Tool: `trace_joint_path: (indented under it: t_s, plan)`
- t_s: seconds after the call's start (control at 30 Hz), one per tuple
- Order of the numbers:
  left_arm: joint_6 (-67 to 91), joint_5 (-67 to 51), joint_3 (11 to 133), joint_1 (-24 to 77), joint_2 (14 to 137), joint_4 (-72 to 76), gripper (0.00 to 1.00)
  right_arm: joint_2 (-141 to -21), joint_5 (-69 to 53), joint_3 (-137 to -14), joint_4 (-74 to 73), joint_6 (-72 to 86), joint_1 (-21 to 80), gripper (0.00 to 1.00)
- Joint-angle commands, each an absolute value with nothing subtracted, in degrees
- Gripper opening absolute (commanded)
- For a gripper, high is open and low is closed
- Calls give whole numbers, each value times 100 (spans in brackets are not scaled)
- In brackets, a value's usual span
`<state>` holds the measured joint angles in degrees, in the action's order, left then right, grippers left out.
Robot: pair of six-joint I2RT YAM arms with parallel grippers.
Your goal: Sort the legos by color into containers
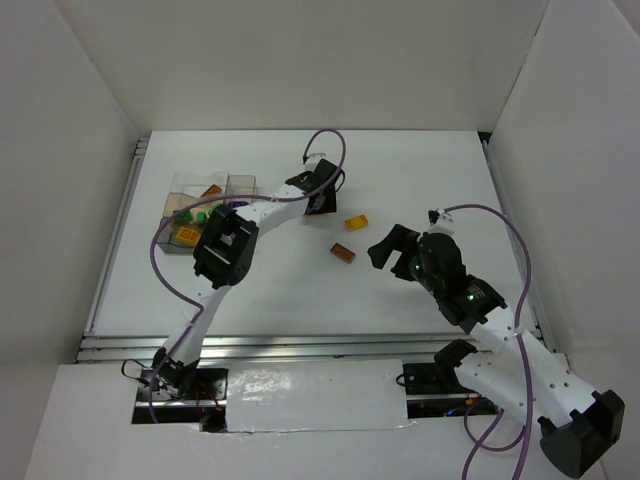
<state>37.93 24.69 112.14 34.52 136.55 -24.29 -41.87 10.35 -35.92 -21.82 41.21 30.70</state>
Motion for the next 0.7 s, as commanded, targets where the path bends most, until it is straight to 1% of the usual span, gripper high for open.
trace_joint_path:
  t_s: [0.0,0.03,0.1,0.13,0.17,0.23,0.27,0.3,0.33,0.37,0.4,0.43,0.47,0.57,0.6,0.67]
  plan:
    - [3797,2627,11504,3489,13860,-2750,41,-4069,993,-3692,-1907,4043,3041,100]
    - [3832,2680,11496,3481,13843,-2786,28,-4052,1011,-3674,-1907,4043,3041,100]
    - [3823,2733,11200,3480,13537,-2690,7,-4017,1028,-3639,-1907,4043,3032,100]
    - [3815,2733,11032,3480,13344,-2602,2,-4008,1037,-3621,-1907,4034,3050,100]
    - [3771,2699,10795,3480,12811,-2454,0,-3999,1037,-3595,-1907,4034,3041,100]
    - [3526,2681,10005,3480,12124,-1831,0,-3990,1028,-3577,-1890,4043,3041,100]
    - [3403,2672,9671,3480,11328,-1567,0,-3982,1011,-3551,-1881,4052,3032,100]
    - [3236,2646,8981,3489,10911,-938,0,-3981,976,-3533,-1863,4052,3032,100]
    - [2834,2593,8626,3489,10464,-592,0,-3955,932,-3516,-1820,4060,3032,100]
    - [2656,2567,7935,3481,9624,-284,0,-3938,914,-3463,-1793,4061,3024,100]
    - [2341,2532,7606,3463,9241,267,0,-3938,888,-3445,-1767,4069,3023,100]
    - [2225,2523,7350,3445,8533,377,0,-3929,818,-3419,-1706,4061,3032,100]
    - [2163,2557,6947,3428,8212,387,0,-3920,791,-3375,-1679,4052,3015,100]
    - [2188,3591,6288,3349,7377,203,0,-3955,721,-3331,-1591,3999,3024,100]
    - [2241,4291,6128,3244,7252,141,0,-3955,703,-3331,-1573,3990,3023,100]
    - [2154,4508,5593,2851,7006,237,0,-4025,572,-3375,-1503,3938,3032,100]
